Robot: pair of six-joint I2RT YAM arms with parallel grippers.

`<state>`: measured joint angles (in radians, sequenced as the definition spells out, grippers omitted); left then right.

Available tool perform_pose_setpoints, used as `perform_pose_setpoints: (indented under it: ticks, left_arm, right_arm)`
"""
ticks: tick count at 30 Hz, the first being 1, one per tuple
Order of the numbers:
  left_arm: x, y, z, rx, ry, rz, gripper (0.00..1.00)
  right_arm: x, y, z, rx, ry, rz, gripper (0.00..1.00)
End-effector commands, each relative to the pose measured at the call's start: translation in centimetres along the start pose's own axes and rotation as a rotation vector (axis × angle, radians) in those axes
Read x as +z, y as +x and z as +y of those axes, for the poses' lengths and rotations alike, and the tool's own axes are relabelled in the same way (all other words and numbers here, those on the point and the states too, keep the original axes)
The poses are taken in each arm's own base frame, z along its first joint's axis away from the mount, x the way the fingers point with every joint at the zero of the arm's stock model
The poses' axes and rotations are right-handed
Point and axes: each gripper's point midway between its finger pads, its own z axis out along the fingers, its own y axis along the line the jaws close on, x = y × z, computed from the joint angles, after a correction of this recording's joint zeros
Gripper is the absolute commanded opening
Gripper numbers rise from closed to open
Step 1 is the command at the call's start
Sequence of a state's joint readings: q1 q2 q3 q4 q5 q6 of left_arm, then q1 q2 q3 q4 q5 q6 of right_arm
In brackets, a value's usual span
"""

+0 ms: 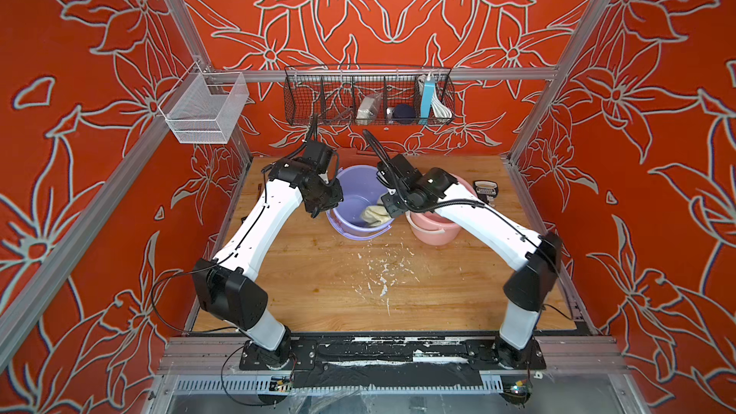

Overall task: Wipe the inside of the bucket with a cloth
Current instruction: Wipe the dirt from the inside of the bucket, then place the cleaning item at the center of the board, then place the bucket at the center of the board.

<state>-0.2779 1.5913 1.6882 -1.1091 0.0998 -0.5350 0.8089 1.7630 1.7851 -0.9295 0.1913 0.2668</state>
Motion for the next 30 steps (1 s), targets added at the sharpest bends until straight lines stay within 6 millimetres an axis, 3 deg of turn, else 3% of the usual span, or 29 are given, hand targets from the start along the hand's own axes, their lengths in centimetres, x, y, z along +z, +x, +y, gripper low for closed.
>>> perform_pose_setpoints:
  ticks: [1,8,15,18,23,30]
  left_arm:
    - [-0.4,-1.1,0.6,-0.016,-0.017,-0.025,0.00]
    - [0.3,-1.2,0.1,-0.048,0.019,0.000,0.00]
    - [1.2,0.3,-1.1,-0.114,0.107,0.069,0.00]
    - [1.6,0.9,-1.4,-0.152,0.132,0.095,0.00]
    - [2.3,1.7,-1.4,-0.178,0.129,0.154,0.00]
    - [3.6,2.8,-1.7,-0.214,0.148,0.232,0.00]
  right_arm:
    - [-0.7,2.3,-0.4,0.107,-0.023,-0.009,0.00]
    - [-3.5,9.8,-3.5,0.216,0.035,-0.029,0.00]
    - [-10.3,15.9,-9.4,0.415,0.121,-0.206,0.00]
    - [-12.2,18.6,-12.4,0.478,0.237,-0.224,0.00]
    - [-11.3,21.2,-14.5,0.550,0.305,-0.169,0.00]
    - [-6.3,23.9,-15.1,0.685,0.266,-0.055,0.00]
